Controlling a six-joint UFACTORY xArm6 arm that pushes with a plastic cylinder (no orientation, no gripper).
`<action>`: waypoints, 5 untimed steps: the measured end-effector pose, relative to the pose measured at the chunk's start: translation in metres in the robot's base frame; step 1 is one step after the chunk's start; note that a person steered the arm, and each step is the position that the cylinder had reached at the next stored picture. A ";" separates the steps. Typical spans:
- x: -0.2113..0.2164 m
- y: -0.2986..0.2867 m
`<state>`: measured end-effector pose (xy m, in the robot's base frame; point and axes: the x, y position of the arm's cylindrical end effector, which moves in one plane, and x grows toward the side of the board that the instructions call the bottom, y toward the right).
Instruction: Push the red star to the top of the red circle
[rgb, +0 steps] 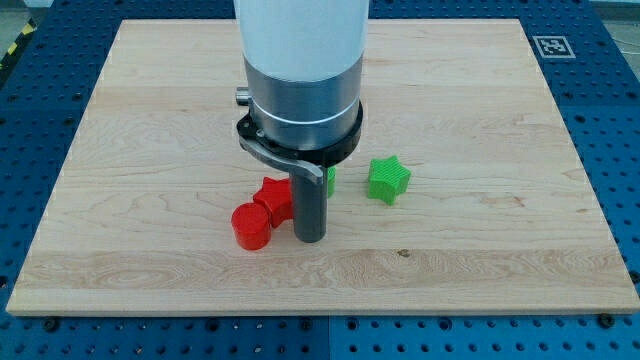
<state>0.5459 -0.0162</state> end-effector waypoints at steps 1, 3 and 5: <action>-0.017 0.000; -0.024 -0.021; -0.030 -0.029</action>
